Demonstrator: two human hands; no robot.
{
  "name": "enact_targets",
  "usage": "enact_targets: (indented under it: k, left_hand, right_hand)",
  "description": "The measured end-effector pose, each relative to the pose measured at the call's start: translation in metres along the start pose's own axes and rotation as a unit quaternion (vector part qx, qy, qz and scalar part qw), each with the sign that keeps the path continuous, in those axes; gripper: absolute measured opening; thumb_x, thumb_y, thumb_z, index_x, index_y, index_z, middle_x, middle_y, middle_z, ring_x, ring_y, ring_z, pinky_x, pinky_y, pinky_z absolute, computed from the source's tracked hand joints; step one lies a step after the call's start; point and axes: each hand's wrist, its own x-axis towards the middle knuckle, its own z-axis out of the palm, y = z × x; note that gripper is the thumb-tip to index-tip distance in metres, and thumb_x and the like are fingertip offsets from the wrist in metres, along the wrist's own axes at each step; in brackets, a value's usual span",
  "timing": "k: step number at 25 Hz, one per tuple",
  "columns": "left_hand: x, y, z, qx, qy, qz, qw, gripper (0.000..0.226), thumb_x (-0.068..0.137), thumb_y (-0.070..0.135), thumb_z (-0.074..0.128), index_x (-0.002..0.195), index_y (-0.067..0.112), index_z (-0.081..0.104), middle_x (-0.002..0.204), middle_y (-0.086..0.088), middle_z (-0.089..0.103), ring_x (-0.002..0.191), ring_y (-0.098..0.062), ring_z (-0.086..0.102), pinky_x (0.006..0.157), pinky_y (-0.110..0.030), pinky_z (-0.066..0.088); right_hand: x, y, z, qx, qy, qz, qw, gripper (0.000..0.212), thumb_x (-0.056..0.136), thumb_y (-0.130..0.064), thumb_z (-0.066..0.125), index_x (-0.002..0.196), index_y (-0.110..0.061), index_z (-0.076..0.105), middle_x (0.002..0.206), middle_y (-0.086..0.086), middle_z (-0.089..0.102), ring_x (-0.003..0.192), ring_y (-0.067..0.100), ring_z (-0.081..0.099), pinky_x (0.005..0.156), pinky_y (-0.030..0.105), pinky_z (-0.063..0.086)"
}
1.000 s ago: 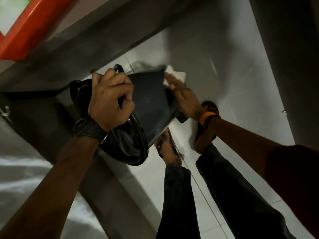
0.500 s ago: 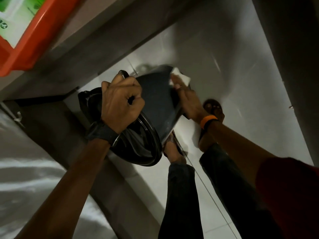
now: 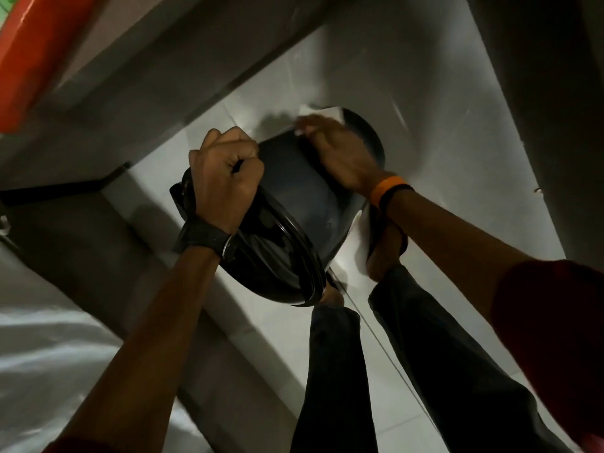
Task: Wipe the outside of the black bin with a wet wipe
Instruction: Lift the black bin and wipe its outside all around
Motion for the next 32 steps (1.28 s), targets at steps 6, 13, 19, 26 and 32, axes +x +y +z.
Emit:
enact_targets:
  k: [6,13,19,26,32]
  left_hand:
    - [0.003,-0.004,0.002,-0.014,0.038,-0.042,0.998,0.032,0.074,0.021,0.042,0.055,-0.005,0.045,0.065,-0.01,0.052,0.074,-0.038,0.05,0.079,-0.041,0.04]
    - [0.029,-0.01,-0.006,-0.081,0.073,-0.129,0.986,0.03,0.074,0.013,0.045,0.05,-0.004,0.044,0.056,-0.01,0.043,0.062,-0.031,0.045,0.063,-0.043,0.039]
    - [0.054,-0.004,-0.011,-0.075,0.173,-0.218,0.957,0.042,0.088,0.031,0.048,0.047,0.026,0.053,0.054,0.01,0.054,0.05,0.003,0.052,0.059,-0.01,0.042]
    - [0.073,0.007,-0.009,-0.017,0.303,-0.179,0.936,0.055,0.103,0.024,0.043,0.049,0.032,0.041,0.045,0.021,0.05,0.051,0.019,0.052,0.074,-0.002,0.045]
    - [0.07,-0.001,-0.014,-0.056,0.268,-0.146,0.951,0.049,0.103,0.019,0.04,0.059,0.032,0.055,0.067,0.011,0.064,0.081,-0.017,0.069,0.096,-0.04,0.054]
  right_hand:
    - [-0.043,0.02,0.008,0.077,-0.02,-0.134,0.988,0.044,0.11,-0.019,0.034,0.151,-0.009,0.048,0.159,0.008,0.046,0.152,0.021,0.038,0.129,0.041,0.025]
    - [-0.057,0.015,0.011,0.202,0.008,-0.085,0.976,0.041,0.111,-0.025,0.037,0.147,-0.013,0.054,0.157,0.003,0.049,0.151,0.013,0.039,0.129,0.04,0.027]
    - [-0.031,0.05,0.002,0.174,0.145,0.1,0.969,0.043,0.11,-0.025,0.039,0.149,-0.009,0.048,0.146,0.009,0.059,0.132,0.017,0.058,0.116,0.042,0.045]
    - [-0.054,0.024,0.021,0.19,0.039,-0.119,0.974,0.051,0.107,-0.019,0.037,0.157,-0.012,0.033,0.166,0.004,0.033,0.155,0.018,0.032,0.128,0.04,0.026]
    - [-0.038,0.071,0.018,0.105,0.062,0.007,0.993,0.054,0.112,-0.016,0.033,0.163,-0.012,0.017,0.173,0.005,0.004,0.161,0.017,0.001,0.132,0.046,0.004]
